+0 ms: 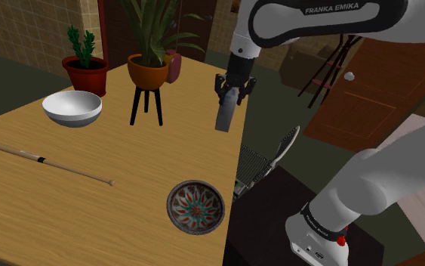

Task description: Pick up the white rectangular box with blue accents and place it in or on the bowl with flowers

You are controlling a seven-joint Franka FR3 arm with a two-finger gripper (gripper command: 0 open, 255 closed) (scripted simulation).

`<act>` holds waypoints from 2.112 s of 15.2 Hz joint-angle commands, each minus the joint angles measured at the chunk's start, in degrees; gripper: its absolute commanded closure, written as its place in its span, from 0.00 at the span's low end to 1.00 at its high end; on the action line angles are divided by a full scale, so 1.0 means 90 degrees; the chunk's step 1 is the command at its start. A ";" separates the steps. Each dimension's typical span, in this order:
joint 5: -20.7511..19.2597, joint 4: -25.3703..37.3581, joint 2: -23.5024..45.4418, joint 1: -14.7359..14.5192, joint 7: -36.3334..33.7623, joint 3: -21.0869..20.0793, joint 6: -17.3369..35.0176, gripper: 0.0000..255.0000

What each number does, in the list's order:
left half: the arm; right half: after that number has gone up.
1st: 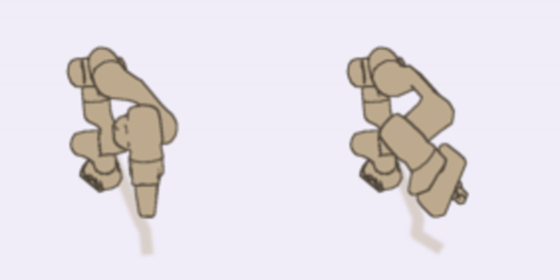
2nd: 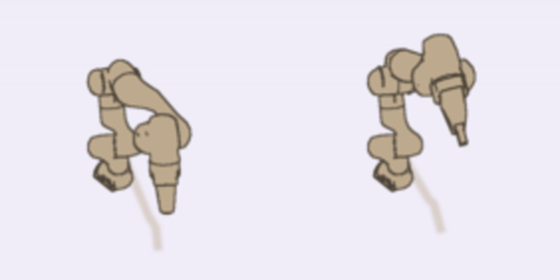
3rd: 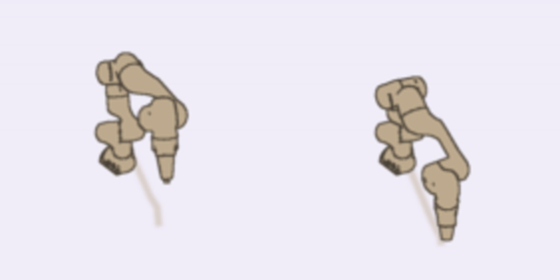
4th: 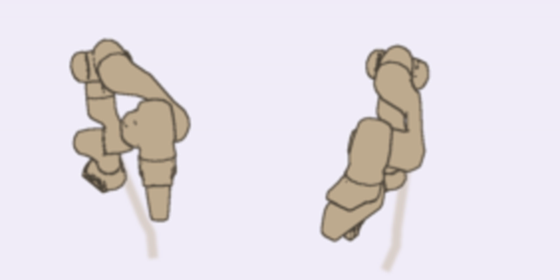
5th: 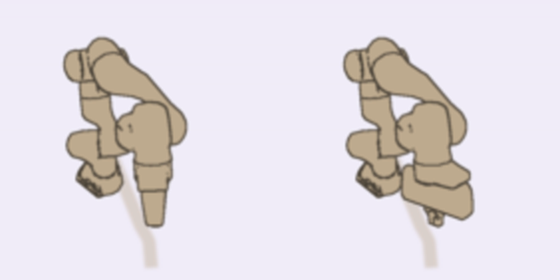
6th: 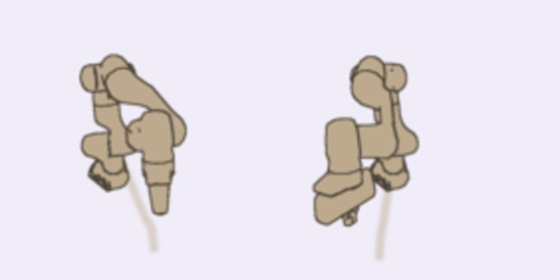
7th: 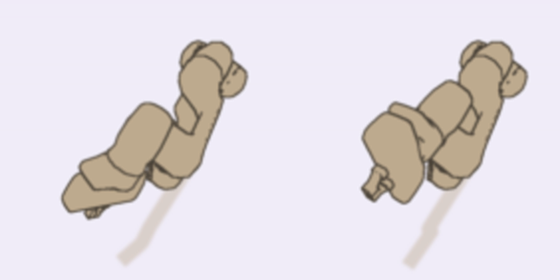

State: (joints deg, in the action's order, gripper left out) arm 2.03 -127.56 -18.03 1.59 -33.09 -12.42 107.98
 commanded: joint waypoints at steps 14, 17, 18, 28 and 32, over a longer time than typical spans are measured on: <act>0.0914 -0.0253 -0.0996 -0.1013 -0.2016 -0.1420 -0.0621 1.00; 0.1075 -0.0106 -0.1007 -0.1184 -0.2469 -0.1751 -0.0729 1.00; 0.1124 -0.0044 -0.0995 -0.1235 -0.2624 -0.1865 -0.0763 1.00; 0.1343 -0.0043 -0.0799 -0.1456 -0.3393 -0.2531 -0.0470 1.00; 0.1368 -0.0335 -0.0740 -0.1465 -0.3398 -0.2610 -0.0120 1.00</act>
State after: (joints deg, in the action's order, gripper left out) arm 14.24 -129.80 -24.69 -11.54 -63.71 -35.78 106.05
